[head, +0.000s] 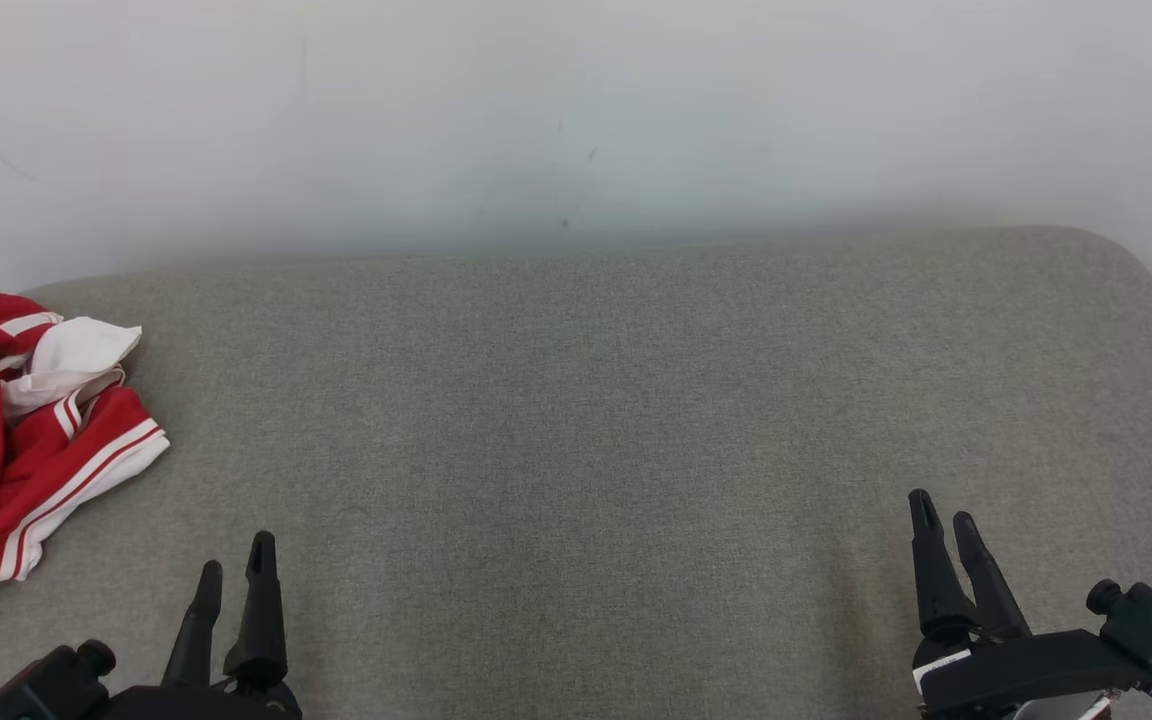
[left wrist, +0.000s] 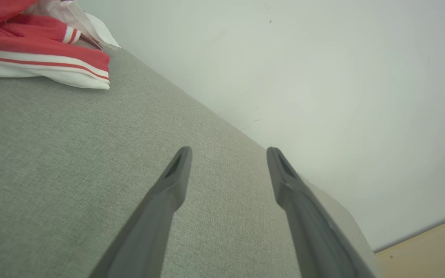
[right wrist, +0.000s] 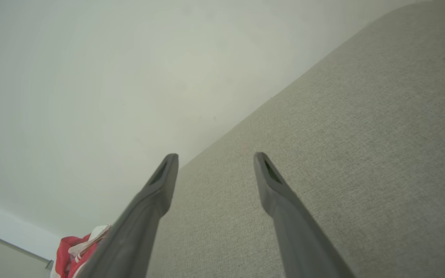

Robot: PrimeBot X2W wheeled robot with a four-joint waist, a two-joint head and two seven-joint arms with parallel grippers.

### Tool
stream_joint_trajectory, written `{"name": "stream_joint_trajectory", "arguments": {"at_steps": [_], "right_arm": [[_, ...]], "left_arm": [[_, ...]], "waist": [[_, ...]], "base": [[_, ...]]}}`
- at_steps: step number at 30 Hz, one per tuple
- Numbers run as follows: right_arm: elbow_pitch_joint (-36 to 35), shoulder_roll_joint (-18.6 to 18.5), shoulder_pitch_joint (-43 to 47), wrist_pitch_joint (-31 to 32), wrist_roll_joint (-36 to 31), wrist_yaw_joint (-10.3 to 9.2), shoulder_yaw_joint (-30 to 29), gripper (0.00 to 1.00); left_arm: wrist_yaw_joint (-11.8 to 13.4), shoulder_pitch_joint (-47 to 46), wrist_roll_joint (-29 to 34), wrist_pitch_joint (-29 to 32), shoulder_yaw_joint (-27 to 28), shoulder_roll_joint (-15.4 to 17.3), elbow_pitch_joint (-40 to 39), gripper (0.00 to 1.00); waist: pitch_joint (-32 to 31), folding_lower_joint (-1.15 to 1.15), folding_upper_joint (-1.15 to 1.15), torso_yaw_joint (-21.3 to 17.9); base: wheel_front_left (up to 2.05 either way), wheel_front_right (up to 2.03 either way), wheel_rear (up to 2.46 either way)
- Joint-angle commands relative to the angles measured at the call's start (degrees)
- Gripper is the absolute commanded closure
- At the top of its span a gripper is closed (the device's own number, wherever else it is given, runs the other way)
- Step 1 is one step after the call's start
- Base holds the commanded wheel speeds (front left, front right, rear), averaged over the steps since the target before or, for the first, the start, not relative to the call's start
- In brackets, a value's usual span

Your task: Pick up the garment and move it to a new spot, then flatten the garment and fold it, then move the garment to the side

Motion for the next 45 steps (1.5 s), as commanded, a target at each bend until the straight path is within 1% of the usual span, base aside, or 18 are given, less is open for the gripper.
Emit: {"name": "stream_joint_trajectory", "arguments": {"at_steps": [1, 2, 14, 17, 35, 42, 45], "right_arm": [[-0.9, -0.5, -0.2, -0.8, -3.0, -0.05, 0.5, 0.00], [-0.9, -0.5, -0.2, -0.8, -3.0, -0.05, 0.5, 0.00], [-0.7, -0.2, 0.1, -2.8, -11.8, -0.06, 1.8, 0.00], [-0.6, -0.2, 0.1, -3.2, -13.7, -0.06, 2.0, 0.00], [-1.2, -0.4, 0.7, -5.8, -24.0, -0.08, 3.0, 0.00], [-1.5, -0.5, 0.7, -6.7, -27.4, -0.09, 3.1, 0.00], [-1.8, -0.4, 0.8, -7.1, -28.6, -0.09, 3.2, 0.00]], "left_arm": [[0.5, 0.0, 3.0, -0.8, -0.3, 0.5, -1.3, 0.00], [0.5, 0.0, 3.0, -0.8, -0.3, 0.5, -1.3, 0.00], [1.4, 0.4, 11.0, -2.8, -0.6, 1.1, -2.0, 0.00], [1.9, 0.9, 13.0, -3.3, -1.0, 0.9, -2.6, 0.00], [3.3, 1.9, 23.1, -5.8, -1.8, 0.9, -4.5, 0.00], [3.3, 2.2, 26.5, -6.7, -2.2, 0.8, -5.2, 0.00], [2.7, 2.3, 27.3, -7.1, -1.7, 0.8, -5.1, 0.00]], "waist": [[0.0, 0.00, 0.00, 0.1], [0.0, 0.00, 0.00, 0.1], [0.1, 0.00, 0.00, 0.3], [0.1, 0.00, 0.00, 0.4], [0.1, 0.00, 0.00, 0.6], [0.1, 0.00, 0.00, 0.7], [0.1, 0.00, 0.00, 0.8]], "base": [[0.00, 0.00, 0.00], [0.00, 0.00, 0.00], [0.00, 0.00, 0.00], [0.00, 0.00, 0.00], [0.00, 0.00, 0.00], [0.00, 0.00, 0.00], [0.00, 0.00, 0.00]]}}
